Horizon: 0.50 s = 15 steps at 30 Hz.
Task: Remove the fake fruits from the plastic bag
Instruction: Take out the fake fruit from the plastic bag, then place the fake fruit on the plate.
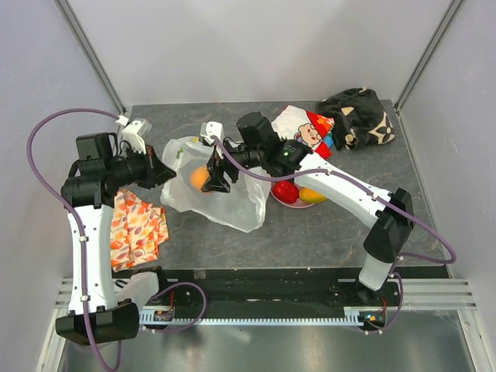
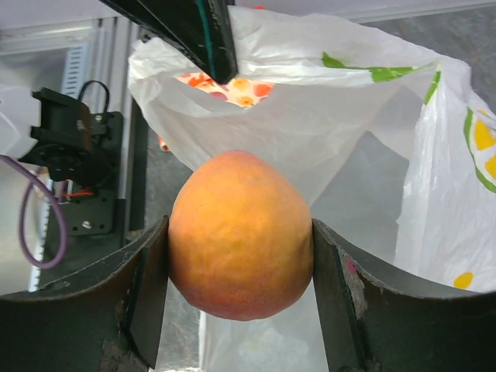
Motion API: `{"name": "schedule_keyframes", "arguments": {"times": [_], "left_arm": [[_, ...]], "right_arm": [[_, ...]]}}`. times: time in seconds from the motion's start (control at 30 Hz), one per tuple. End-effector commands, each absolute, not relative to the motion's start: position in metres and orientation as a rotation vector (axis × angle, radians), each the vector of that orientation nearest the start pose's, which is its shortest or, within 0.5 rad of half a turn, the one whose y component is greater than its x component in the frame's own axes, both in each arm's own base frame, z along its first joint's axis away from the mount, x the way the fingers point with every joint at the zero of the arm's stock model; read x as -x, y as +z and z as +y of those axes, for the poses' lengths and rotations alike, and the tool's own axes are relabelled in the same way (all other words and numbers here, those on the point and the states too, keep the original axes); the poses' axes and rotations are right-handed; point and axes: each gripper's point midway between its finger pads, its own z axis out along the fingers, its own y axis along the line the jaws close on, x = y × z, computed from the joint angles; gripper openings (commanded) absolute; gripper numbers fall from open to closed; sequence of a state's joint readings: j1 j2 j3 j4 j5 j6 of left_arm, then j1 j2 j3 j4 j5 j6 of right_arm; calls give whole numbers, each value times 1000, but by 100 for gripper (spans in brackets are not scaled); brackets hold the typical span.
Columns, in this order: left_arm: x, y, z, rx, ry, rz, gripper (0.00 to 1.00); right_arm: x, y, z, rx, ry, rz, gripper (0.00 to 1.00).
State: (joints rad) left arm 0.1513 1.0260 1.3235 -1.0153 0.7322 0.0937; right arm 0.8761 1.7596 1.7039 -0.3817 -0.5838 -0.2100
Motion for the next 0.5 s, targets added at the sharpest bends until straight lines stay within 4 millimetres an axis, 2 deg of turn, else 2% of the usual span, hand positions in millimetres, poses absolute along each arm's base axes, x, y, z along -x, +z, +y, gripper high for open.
{"name": "schedule_keyframes", "arguments": {"times": [0.0,0.03,0.1,0.13,0.17,0.2,0.23,0.27,0.3,0.33,0.37,0.4,0.43,0.47], "left_arm": [[-251,317,-72,-280,-631,2092,2],[-252,317,-70,-276,-618,2093,2],[-253,319,-69,-273,-605,2088,2],[-254,320,-67,-266,-594,2087,2],[-255,322,-65,-262,-582,2078,2],[-256,324,-63,-253,-568,2075,2],[-257,330,-59,-244,-547,2063,2],[-257,334,-57,-232,-529,2055,2],[-258,342,-51,-219,-487,2037,2],[-256,345,-48,-211,-468,2031,2],[-256,349,-45,-200,-445,2023,2],[-255,352,-41,-189,-411,2015,2],[-255,353,-38,-179,-397,2014,2],[-254,354,-37,-170,-385,2011,2]], "right_arm": [[-249,340,447,1328,1094,1436,45],[-259,352,436,1295,1063,1429,45],[-273,358,417,1253,1010,1455,45],[-288,368,397,1212,959,1456,45],[-294,359,385,1203,933,1495,45],[-302,363,370,1170,879,1509,45],[-316,350,349,1148,822,1564,44],[-324,347,333,1120,783,1595,44],[-338,352,305,1059,715,1618,44],[-341,337,288,1035,686,1678,44],[-345,333,272,1006,651,1700,44],[-349,341,244,947,582,1707,44],[-347,322,229,943,550,1756,44],[-341,328,215,924,517,1745,44]]}}
